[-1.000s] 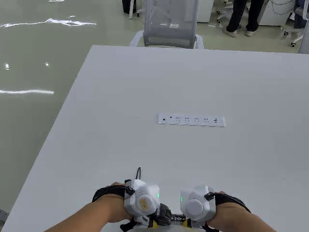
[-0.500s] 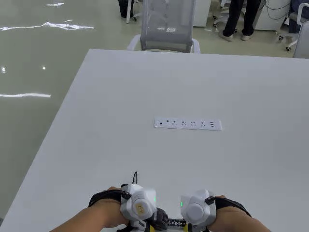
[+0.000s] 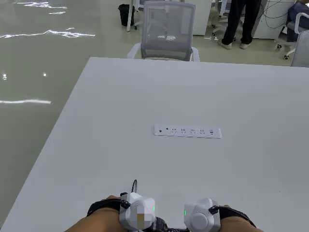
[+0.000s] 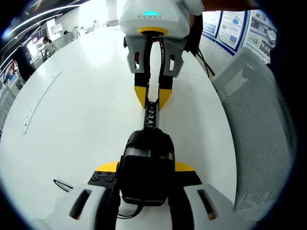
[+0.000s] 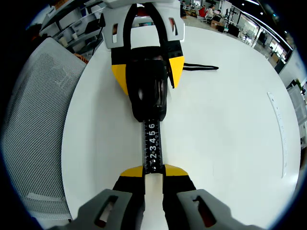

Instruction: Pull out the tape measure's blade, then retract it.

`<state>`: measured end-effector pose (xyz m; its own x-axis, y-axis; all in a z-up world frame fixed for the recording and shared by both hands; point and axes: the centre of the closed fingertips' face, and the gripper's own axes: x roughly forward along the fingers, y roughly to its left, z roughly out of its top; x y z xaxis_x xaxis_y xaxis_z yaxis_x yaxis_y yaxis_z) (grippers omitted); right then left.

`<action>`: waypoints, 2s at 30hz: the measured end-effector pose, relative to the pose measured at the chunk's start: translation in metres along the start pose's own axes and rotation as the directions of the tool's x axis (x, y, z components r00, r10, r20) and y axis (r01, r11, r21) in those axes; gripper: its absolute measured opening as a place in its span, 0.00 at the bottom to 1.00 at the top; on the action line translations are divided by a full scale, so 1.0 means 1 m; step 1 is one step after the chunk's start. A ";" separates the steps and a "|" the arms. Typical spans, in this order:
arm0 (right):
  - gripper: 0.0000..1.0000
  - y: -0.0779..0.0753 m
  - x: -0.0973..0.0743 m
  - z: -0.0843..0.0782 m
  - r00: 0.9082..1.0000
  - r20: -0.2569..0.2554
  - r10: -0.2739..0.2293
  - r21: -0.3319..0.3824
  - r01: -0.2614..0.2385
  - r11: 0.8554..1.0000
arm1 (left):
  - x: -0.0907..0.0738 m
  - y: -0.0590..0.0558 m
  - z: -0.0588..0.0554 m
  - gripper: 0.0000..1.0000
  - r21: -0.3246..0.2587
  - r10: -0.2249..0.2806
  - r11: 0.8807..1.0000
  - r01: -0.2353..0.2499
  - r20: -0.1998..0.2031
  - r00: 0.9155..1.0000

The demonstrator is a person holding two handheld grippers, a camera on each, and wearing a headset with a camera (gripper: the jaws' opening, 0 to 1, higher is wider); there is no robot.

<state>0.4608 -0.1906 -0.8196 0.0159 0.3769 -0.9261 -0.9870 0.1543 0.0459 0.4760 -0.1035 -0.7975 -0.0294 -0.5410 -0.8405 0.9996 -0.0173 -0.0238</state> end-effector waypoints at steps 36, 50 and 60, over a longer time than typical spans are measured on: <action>0.11 -0.002 -0.009 -0.022 1.000 -0.015 -0.002 0.030 0.003 1.000 | 0.000 0.000 0.001 0.35 -0.008 0.001 1.000 -0.001 0.010 1.000; 0.11 -0.003 -0.011 -0.027 1.000 -0.022 -0.005 0.035 0.006 0.999 | 0.000 0.000 0.001 0.35 -0.012 0.003 1.000 -0.002 0.007 1.000; 0.11 -0.003 -0.013 -0.031 1.000 -0.024 -0.008 0.043 0.009 0.999 | -0.001 0.001 0.000 0.35 -0.011 0.003 1.000 -0.003 0.005 1.000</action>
<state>0.4591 -0.2242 -0.8190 0.0200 0.3536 -0.9352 -0.9791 0.1964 0.0533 0.4765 -0.1033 -0.7968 -0.0266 -0.5454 -0.8378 0.9996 -0.0069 -0.0272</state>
